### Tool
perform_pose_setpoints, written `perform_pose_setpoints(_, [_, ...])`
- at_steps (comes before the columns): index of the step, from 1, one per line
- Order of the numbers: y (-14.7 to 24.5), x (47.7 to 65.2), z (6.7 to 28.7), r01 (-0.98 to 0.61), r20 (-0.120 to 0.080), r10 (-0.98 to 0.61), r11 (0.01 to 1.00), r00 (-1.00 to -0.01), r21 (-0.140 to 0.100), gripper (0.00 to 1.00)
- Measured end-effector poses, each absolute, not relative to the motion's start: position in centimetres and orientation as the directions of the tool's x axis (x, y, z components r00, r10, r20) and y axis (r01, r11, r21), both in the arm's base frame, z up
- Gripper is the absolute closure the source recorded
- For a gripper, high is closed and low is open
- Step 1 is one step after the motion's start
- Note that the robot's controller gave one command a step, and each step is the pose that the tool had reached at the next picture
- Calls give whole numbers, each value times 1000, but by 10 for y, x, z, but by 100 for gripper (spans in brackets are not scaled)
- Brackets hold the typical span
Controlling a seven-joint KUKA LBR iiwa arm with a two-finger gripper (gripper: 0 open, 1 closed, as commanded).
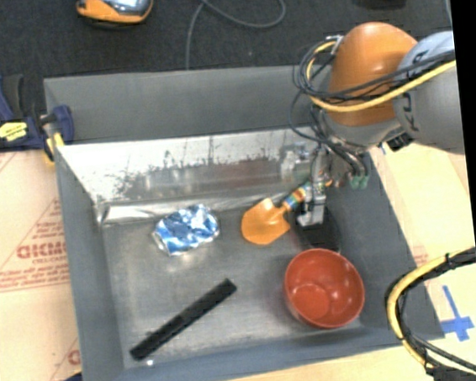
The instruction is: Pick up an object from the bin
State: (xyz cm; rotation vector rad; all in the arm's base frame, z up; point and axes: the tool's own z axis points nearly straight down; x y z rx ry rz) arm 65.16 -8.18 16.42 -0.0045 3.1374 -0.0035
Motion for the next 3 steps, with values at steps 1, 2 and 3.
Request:
perform_pose_setpoints(1, [-82, 652, 164, -3, -4, -3, 1000, -1000, -2, 0])
perform_pose_setpoints(2, [-76, 649, 114, 141, -9, 141, 990, -990, 0, 0])
perform_pose_setpoints(3, [-90, 651, 98, 9, -10, 9, 1000, -1000, -3, 0])
